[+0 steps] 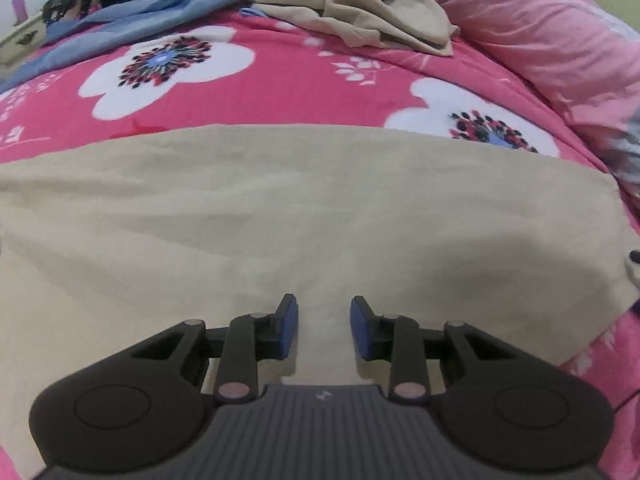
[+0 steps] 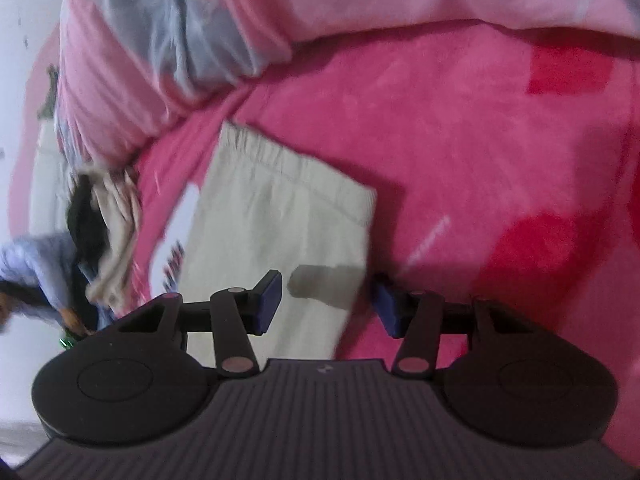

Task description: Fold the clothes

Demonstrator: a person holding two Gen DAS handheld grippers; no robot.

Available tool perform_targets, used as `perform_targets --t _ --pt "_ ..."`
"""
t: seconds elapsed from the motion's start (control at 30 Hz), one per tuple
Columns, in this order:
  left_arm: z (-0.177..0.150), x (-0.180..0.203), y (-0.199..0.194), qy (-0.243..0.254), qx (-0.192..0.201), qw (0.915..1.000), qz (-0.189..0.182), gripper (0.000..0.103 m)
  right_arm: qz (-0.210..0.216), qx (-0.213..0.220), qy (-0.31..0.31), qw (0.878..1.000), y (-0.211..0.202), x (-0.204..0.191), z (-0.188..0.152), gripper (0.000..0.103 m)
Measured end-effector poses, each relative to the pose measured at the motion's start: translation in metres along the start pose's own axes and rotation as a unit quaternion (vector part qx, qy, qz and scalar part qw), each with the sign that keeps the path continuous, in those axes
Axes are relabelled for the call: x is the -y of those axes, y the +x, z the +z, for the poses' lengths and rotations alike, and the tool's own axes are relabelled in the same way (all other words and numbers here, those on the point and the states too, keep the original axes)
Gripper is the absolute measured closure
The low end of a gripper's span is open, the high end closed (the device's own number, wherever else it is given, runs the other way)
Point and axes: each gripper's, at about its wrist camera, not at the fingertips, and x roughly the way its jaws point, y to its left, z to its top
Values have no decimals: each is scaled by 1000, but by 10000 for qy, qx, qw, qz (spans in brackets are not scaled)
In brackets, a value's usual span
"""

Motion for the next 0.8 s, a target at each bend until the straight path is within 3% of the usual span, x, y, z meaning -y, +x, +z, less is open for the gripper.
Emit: perform_targets --t 0.23,0.3,0.33,0.37,0.53,0.63,0.8 --pt "-2 -4 2 -192 5 9998 14 72 343 246 318 9986 5 8 7 53" --pt "-2 -3 2 -180 36 9998 28 72 325 223 162 9991 2 5 7 70" --pt "-3 -3 2 -176 46 9998 30 72 296 199 54 9993 2 4 8 89" --pt "-3 -3 2 -173 53 9998 32 72 282 185 -6 9994 3 3 9 97" --pt "-5 -5 1 -259 117 9996 -34 72 463 147 -717 9962 0 -33 4 99" --pt "-5 -11 1 -457 123 9988 -147 72 826 59 -1454 9859 -6 -76 -7 99" --pt "-6 -11 2 -428 152 9988 -199 72 1534 -603 -2762 9469 1 -157 -54 99"
